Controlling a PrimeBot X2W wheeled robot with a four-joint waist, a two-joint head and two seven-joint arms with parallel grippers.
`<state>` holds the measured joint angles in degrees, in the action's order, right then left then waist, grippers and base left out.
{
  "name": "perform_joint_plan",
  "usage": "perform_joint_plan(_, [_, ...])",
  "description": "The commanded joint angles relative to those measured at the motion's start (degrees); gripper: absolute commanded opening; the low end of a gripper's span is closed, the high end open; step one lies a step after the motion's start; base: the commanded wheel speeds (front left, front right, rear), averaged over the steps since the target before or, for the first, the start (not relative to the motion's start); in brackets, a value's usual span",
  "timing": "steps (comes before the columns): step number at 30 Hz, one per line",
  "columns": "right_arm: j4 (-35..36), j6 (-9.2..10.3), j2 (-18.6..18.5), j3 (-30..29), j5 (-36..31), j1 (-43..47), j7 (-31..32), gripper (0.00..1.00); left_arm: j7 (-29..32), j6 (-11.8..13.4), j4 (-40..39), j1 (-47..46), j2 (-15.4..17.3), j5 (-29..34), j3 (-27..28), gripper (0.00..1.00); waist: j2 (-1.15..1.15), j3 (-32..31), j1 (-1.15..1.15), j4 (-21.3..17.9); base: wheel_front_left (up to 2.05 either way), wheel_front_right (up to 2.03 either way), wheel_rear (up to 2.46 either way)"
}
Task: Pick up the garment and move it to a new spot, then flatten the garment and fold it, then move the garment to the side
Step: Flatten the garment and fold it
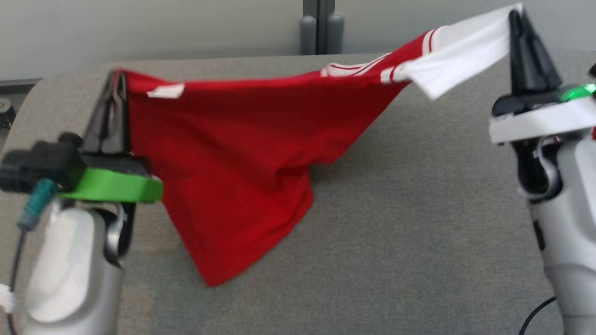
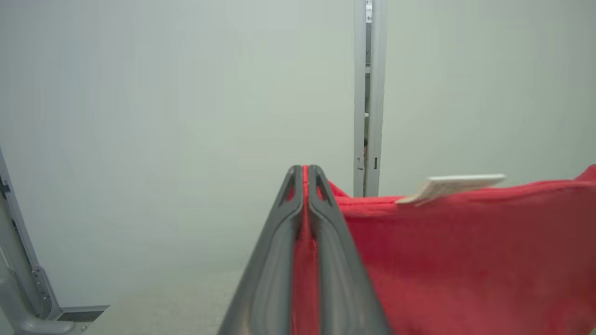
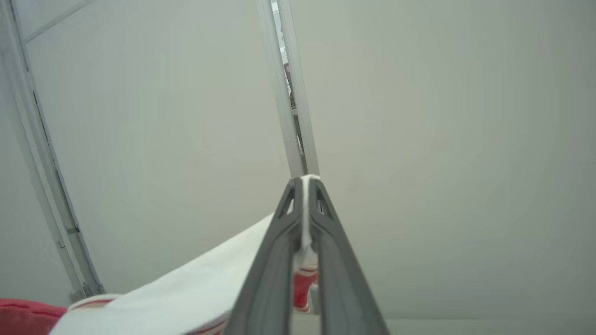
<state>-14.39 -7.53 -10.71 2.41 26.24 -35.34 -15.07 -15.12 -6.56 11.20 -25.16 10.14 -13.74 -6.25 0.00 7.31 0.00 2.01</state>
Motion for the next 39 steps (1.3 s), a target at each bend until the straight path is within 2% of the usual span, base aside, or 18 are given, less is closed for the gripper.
perform_joint_plan(1, [1.9,0.09,-1.9,0.0,2.0,-2.6,0.7,0.00,0.2,-0.4,-1.4,-4.0,2.0,0.1,0.0,0.00,0.00,-1.6,0.00,-1.3,0.00,0.00,0.00])
perform_joint_plan(6, [6.3,0.09,-5.9,-1.7,6.7,-13.1,7.5,0.00,6.5,-0.8,-5.7,-14.9,6.9,-2.8,0.1,0.00,0.00,-1.1,0.00,-2.1,0.00,0.00,0.00])
perform_joint_plan(10, [5.8,0.09,-7.9,-1.7,4.4,-20.5,11.5,0.00,12.0,-0.9,-5.7,-21.2,8.4,-5.2,-0.3,0.00,0.00,1.4,0.00,-2.8,0.00,0.00,0.00])
perform_joint_plan(13, [2.7,0.09,-8.4,-1.4,1.6,-25.1,12.7,0.00,14.2,-0.9,-3.2,-25.1,8.6,-6.4,-0.8,0.00,0.00,4.5,0.00,-3.1,0.00,0.00,0.00])
perform_joint_plan(16, [-1.6,0.09,-7.9,-1.4,-1.0,-28.7,12.4,0.00,13.4,-0.9,0.0,-28.6,9.5,-4.5,-2.1,0.00,0.00,8.1,0.00,-3.4,0.00,0.00,0.00])
perform_joint_plan(19, [-7.1,0.10,-6.9,-2.1,-3.8,-33.4,10.6,0.00,12.4,-0.2,5.7,-31.8,6.9,-6.6,-1.4,0.00,0.00,12.2,0.00,-3.8,0.00,0.00,0.00])
perform_joint_plan(22, [-11.7,0.10,-5.7,-3.4,-6.7,-38.8,7.6,0.00,10.9,0.4,10.9,-37.0,6.8,-5.9,-1.1,0.00,0.00,16.1,0.00,-4.4,0.00,0.00,0.00])
perform_joint_plan(27, [-17.5,0.12,-4.2,-5.3,-11.1,-46.3,1.3,0.00,3.7,1.5,19.4,-45.7,7.1,-4.0,-0.6,0.00,0.00,19.7,0.00,-5.4,0.00,0.00,0.00])
perform_joint_plan(32, [-19.5,0.12,-3.6,-6.7,-10.9,-45.3,0.0,0.00,0.2,1.7,22.5,-48.6,6.3,-3.5,0.7,0.00,0.00,20.2,0.00,-5.7,0.00,0.00,0.00])
perform_joint_plan(36, [-17.4,0.16,-3.1,-7.6,-8.5,-39.0,-0.2,0.00,-0.1,1.4,19.9,-41.9,5.2,-3.7,3.7,0.00,0.00,19.2,0.00,-5.5,0.00,0.00,0.00])
perform_joint_plan(39, [-15.5,0.17,-2.3,-7.2,-6.3,-30.1,-0.2,0.00,0.0,1.3,17.6,-31.6,2.9,-4.0,6.8,0.00,0.00,17.8,0.00,-5.3,0.00,0.00,0.00])
